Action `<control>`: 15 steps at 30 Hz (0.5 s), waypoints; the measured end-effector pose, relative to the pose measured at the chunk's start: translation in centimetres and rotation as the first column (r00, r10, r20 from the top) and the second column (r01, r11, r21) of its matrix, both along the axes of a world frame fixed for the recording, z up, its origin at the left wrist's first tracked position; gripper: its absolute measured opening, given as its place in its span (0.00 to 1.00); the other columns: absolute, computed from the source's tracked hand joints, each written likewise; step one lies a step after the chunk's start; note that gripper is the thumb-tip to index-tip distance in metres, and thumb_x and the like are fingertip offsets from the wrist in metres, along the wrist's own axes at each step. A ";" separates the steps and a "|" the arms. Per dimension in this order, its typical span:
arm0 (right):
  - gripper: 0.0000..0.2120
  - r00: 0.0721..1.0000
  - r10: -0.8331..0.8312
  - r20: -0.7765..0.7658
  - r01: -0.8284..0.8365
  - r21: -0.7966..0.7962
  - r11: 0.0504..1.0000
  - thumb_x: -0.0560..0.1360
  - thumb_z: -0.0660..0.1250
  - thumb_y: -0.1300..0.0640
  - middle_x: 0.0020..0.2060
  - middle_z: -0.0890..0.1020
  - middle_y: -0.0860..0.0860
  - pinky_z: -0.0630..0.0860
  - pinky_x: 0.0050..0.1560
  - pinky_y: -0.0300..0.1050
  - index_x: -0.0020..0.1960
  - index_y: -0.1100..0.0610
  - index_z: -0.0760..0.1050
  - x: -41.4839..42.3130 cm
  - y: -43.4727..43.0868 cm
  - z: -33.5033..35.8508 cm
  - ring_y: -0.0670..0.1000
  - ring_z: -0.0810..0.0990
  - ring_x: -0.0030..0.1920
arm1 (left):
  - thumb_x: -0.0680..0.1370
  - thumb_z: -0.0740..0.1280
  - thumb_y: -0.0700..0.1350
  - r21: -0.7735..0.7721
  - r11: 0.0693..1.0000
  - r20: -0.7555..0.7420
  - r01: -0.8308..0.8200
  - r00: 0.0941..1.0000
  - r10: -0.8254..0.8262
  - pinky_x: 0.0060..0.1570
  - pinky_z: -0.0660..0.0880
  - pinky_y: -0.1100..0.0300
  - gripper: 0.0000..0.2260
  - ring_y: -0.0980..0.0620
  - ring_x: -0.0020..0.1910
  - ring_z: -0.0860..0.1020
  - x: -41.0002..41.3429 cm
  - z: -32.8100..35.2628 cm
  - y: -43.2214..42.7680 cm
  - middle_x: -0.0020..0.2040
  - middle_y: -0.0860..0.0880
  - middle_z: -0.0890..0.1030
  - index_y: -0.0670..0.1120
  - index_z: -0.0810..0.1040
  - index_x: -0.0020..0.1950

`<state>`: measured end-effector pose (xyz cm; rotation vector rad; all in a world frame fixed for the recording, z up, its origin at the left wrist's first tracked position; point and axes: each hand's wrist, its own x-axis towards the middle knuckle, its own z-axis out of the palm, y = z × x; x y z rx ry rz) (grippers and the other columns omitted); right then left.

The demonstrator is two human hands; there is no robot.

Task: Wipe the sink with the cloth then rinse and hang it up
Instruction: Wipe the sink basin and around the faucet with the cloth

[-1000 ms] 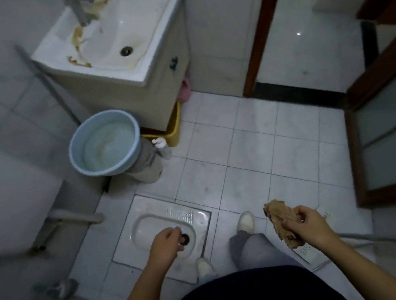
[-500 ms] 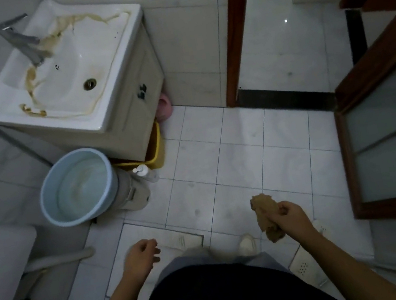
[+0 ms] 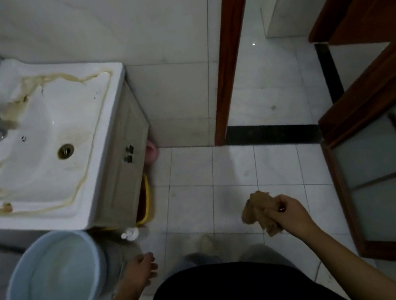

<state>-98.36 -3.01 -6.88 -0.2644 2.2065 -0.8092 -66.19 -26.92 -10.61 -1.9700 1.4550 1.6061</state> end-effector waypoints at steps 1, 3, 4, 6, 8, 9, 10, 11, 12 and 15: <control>0.07 1.000 -0.014 -0.018 0.014 0.013 1.000 0.74 0.73 0.58 0.38 0.82 0.54 0.71 0.35 0.40 0.45 0.60 0.78 -0.9 -0.7 0.3 0.49 0.78 0.36 | 0.84 0.60 0.45 -0.017 0.998 -0.029 0.059 0.998 -0.060 0.35 0.69 0.59 0.12 0.46 0.37 0.77 -2.3 0.6 -1.6 0.43 0.40 0.81 0.37 0.78 0.51; 0.07 0.998 -0.046 -0.044 0.047 0.035 0.998 0.74 0.73 0.58 0.37 0.82 0.53 0.69 0.33 0.39 0.44 0.61 0.77 -2.9 -2.0 0.8 0.49 0.78 0.36 | 0.84 0.61 0.44 -0.080 0.983 -0.087 0.164 0.981 -0.171 0.34 0.70 0.59 0.11 0.48 0.38 0.78 -6.7 1.9 -4.5 0.44 0.40 0.81 0.39 0.79 0.49; 0.07 0.997 -0.059 -0.046 0.061 0.044 0.997 0.74 0.73 0.58 0.37 0.82 0.53 0.70 0.33 0.38 0.45 0.62 0.78 -3.9 -2.7 0.9 0.50 0.78 0.36 | 0.84 0.61 0.44 -0.099 0.973 -0.116 0.206 0.969 -0.217 0.34 0.71 0.61 0.11 0.49 0.39 0.78 -8.7 2.6 -5.8 0.45 0.41 0.82 0.39 0.79 0.50; 0.07 0.996 -0.071 -0.044 0.074 0.061 0.995 0.75 0.72 0.59 0.37 0.83 0.54 0.72 0.32 0.38 0.45 0.63 0.78 -5.9 -4.5 1.1 0.51 0.80 0.36 | 0.84 0.60 0.45 -0.134 0.955 -0.177 0.265 0.941 -0.287 0.36 0.72 0.61 0.11 0.49 0.42 0.80 -12.0 3.6 -8.3 0.47 0.43 0.83 0.40 0.80 0.53; 0.06 0.998 -0.043 -0.054 0.047 0.072 0.996 0.75 0.72 0.59 0.36 0.83 0.54 0.76 0.34 0.41 0.45 0.62 0.78 -8.1 -7.1 1.2 0.54 0.82 0.37 | 0.84 0.61 0.47 -0.167 0.948 -0.198 0.270 0.933 -0.300 0.38 0.73 0.61 0.12 0.49 0.43 0.81 -14.2 4.0 -10.5 0.48 0.44 0.83 0.41 0.80 0.53; 0.06 0.998 -0.020 -0.057 0.024 0.071 0.997 0.75 0.72 0.59 0.35 0.83 0.54 0.77 0.35 0.42 0.44 0.61 0.78 -9.2 -8.6 1.0 0.53 0.82 0.36 | 0.84 0.61 0.47 -0.181 0.950 -0.200 0.254 0.936 -0.288 0.40 0.74 0.60 0.12 0.49 0.43 0.81 -14.9 4.0 -11.4 0.48 0.43 0.83 0.41 0.80 0.52; 0.06 0.999 0.016 -0.046 -0.012 0.083 0.996 0.75 0.72 0.59 0.33 0.82 0.53 0.77 0.33 0.41 0.44 0.60 0.77 -10.4 -10.2 1.0 0.52 0.82 0.34 | 0.84 0.61 0.48 -0.190 0.956 -0.200 0.225 0.944 -0.262 0.41 0.75 0.60 0.12 0.49 0.43 0.82 -15.4 4.0 -12.2 0.48 0.43 0.83 0.41 0.80 0.52; 0.05 0.998 0.061 -0.034 -0.058 0.076 0.995 0.75 0.72 0.60 0.32 0.82 0.52 0.78 0.33 0.41 0.44 0.60 0.77 -11.5 -12.1 0.8 0.50 0.82 0.32 | 0.84 0.61 0.47 -0.195 0.963 -0.195 0.188 0.954 -0.226 0.41 0.75 0.61 0.13 0.49 0.43 0.81 -15.7 4.0 -12.9 0.48 0.42 0.83 0.40 0.80 0.52; 0.05 0.992 0.121 -0.027 -0.118 0.079 0.990 0.75 0.72 0.60 0.31 0.83 0.52 0.80 0.34 0.43 0.44 0.61 0.77 -12.6 -14.2 0.6 0.50 0.82 0.32 | 0.84 0.61 0.47 -0.194 0.970 -0.183 0.148 0.966 -0.184 0.40 0.75 0.61 0.13 0.49 0.42 0.81 -15.7 4.0 -13.5 0.48 0.42 0.83 0.39 0.80 0.52; 0.08 0.953 0.303 0.010 -0.303 0.049 0.952 0.75 0.72 0.58 0.32 0.83 0.55 0.82 0.40 0.52 0.41 0.61 0.78 -15.4 -21.7 -0.3 0.54 0.83 0.34 | 0.84 0.61 0.47 -0.180 0.984 -0.126 -0.007 0.992 -0.016 0.38 0.74 0.61 0.12 0.49 0.40 0.80 -14.4 3.4 -14.7 0.46 0.42 0.83 0.41 0.80 0.52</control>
